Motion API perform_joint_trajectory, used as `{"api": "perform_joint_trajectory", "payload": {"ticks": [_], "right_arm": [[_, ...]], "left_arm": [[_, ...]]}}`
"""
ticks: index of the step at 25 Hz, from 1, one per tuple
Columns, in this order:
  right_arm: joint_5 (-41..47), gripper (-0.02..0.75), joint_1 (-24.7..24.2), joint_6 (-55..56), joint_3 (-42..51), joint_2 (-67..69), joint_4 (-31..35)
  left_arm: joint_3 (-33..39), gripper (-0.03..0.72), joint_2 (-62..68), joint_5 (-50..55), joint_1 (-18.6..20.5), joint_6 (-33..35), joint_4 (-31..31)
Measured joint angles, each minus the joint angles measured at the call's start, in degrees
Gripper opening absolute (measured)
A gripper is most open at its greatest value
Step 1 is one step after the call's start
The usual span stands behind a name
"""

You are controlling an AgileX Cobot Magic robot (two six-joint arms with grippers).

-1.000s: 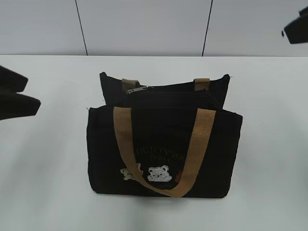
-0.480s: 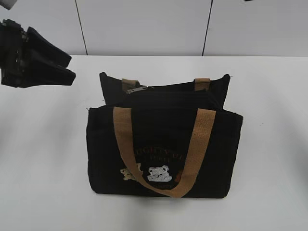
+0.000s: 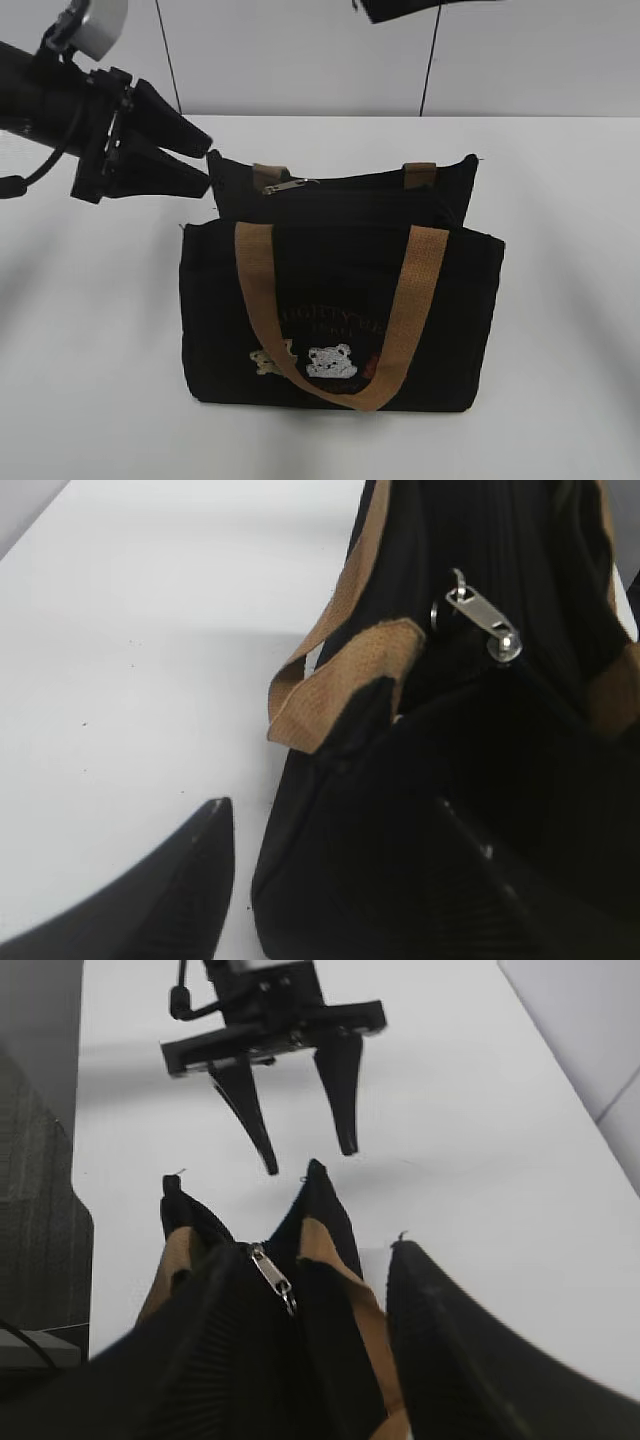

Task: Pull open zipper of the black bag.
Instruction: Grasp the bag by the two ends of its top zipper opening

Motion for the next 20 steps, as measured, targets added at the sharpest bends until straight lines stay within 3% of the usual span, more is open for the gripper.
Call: {"api": "perform_joint_trajectory", "payload": {"ticks": [14,17,20], "right_arm": [[-1.4,0.359,10.21,-6.12,-0.42,8.64,0.13],[-1.65,0.359,10.28,-8.8,-0.42,9.55,-0.18],[-1.83,0.359,10.28,-11.8,-0.65,10.6,-0.18]], "left_arm": [[-0.17,0.449,2.59,-4.14,-4.12,4.76,-4.1],[-0.22,0.391,2.59,-4.24,-4.12,4.91,-4.04],[-0.23,0.263,2.59,-4.19,-4.12,4.98,-4.04]]}}
